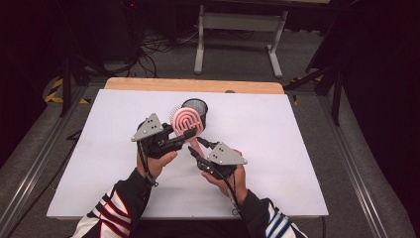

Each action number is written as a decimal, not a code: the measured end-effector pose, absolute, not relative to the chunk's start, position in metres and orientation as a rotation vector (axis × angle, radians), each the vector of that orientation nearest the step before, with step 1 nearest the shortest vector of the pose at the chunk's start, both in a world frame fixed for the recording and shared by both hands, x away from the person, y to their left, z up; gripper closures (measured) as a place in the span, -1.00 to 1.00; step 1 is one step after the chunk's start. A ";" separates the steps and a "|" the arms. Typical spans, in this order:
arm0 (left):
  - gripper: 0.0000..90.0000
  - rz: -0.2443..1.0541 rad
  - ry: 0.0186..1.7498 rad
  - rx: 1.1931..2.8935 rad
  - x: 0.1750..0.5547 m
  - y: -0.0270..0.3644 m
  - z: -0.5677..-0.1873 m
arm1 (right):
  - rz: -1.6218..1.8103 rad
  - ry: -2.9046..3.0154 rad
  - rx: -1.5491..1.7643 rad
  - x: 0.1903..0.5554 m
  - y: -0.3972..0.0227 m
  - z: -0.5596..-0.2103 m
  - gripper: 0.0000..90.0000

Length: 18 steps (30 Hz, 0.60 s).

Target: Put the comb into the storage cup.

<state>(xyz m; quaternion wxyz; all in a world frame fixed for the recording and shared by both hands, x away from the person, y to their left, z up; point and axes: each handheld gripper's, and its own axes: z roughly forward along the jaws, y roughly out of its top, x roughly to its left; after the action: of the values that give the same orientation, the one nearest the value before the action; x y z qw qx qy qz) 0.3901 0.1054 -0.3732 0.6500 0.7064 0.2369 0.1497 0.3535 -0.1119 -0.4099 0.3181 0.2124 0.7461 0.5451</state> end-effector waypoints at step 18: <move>0.41 0.350 0.583 1.670 0.396 0.117 -0.393 | 1.463 1.896 0.453 0.342 -0.133 -0.390 -0.35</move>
<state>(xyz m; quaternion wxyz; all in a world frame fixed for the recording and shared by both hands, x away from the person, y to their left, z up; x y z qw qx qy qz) 0.3961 0.1169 -0.3934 0.6203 0.7264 0.2537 0.1524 0.3416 -0.1327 -0.3896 0.3446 0.1745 0.7302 0.5635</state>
